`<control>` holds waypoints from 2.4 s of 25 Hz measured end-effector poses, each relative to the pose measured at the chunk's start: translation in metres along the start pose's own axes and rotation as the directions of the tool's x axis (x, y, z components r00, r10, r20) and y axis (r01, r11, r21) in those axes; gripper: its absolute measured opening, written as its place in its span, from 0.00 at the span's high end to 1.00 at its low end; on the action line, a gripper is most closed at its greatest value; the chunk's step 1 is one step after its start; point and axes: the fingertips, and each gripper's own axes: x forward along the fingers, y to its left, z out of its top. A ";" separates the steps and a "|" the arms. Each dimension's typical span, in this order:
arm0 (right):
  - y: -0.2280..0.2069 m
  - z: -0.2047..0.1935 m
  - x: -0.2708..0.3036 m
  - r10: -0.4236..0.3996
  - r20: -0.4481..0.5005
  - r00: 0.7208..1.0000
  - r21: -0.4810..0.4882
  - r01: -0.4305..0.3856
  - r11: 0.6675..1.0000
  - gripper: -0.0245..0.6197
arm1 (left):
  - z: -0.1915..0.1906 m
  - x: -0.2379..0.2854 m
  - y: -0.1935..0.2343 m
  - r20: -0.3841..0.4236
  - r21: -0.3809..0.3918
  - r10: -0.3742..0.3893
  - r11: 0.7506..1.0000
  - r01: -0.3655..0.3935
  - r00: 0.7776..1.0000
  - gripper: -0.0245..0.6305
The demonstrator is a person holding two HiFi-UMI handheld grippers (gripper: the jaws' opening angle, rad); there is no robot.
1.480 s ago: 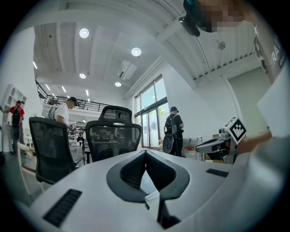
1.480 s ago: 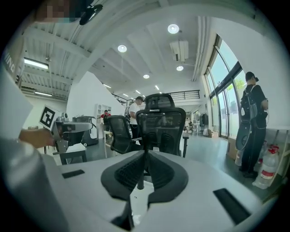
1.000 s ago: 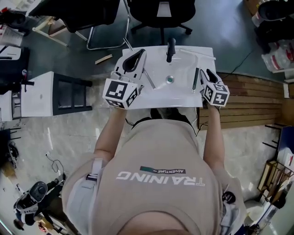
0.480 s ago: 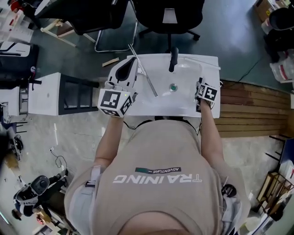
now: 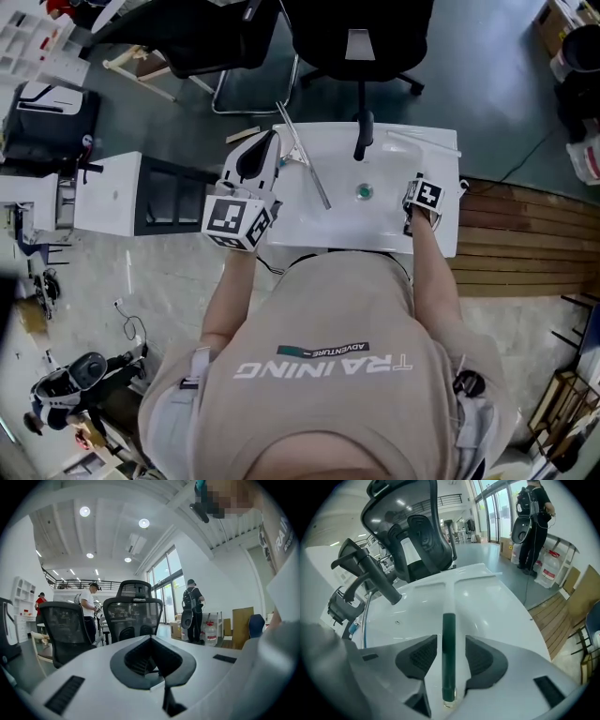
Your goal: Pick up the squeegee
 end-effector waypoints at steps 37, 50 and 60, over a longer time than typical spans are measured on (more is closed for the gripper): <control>0.023 0.009 0.024 0.162 0.014 0.987 -0.007 -0.162 0.987 0.92 | 0.001 0.012 -0.026 -0.019 -0.023 -0.024 0.999 0.023 1.000 0.94; 0.044 0.082 -0.078 0.252 0.282 0.926 -0.181 -0.207 0.961 0.92 | 0.002 0.027 -0.040 0.020 -0.039 -0.071 0.997 0.072 0.997 0.94; 0.092 0.161 -0.206 0.401 0.500 0.768 -0.363 -0.236 0.902 0.92 | 0.003 0.041 -0.047 0.039 -0.062 -0.114 0.991 0.116 0.993 0.94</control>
